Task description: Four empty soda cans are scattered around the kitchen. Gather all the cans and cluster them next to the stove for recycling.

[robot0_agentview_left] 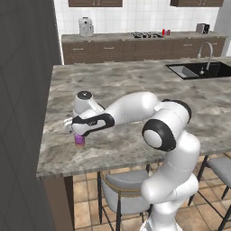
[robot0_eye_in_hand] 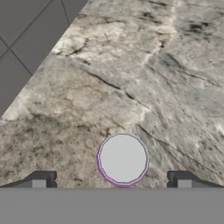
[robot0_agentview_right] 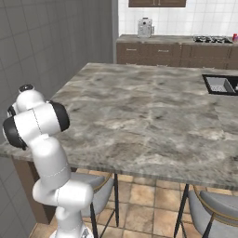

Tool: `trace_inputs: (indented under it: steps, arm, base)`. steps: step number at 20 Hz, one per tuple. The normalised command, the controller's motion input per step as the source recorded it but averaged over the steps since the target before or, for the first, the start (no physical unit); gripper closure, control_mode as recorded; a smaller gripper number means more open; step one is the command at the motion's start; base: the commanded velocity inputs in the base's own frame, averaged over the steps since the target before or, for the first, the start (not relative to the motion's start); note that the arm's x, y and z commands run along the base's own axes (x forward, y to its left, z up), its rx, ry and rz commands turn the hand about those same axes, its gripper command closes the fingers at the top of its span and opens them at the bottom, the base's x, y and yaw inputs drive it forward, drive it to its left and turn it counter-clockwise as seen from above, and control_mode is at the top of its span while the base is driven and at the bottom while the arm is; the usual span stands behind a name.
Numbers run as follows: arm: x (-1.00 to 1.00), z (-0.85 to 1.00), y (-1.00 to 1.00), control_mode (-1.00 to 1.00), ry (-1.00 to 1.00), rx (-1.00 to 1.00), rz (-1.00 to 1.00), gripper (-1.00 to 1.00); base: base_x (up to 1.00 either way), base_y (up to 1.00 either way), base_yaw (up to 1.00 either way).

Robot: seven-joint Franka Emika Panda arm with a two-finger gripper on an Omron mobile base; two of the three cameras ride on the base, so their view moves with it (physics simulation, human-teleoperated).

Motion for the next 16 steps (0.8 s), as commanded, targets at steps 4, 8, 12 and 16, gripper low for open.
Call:
trace_inputs:
  steps: [4,8,12,16]
  arm:
    - [0.03,-0.47,0.00,-1.00,0.00,0.00,0.00,-1.00]
    - [0.07,-0.46,0.00,-1.00,0.00,0.00,0.00,-1.00]
    - [0.10,-0.32,0.00,-1.00,0.00,0.00,0.00,-1.00]
    - [0.02,0.00,0.00,-1.00,0.00,0.00,0.00,-1.00]
  base:
    - [0.00,0.00,0.00]
    - [0.00,0.00,0.00]
    - [0.00,0.00,0.00]
    - [0.00,0.00,0.00]
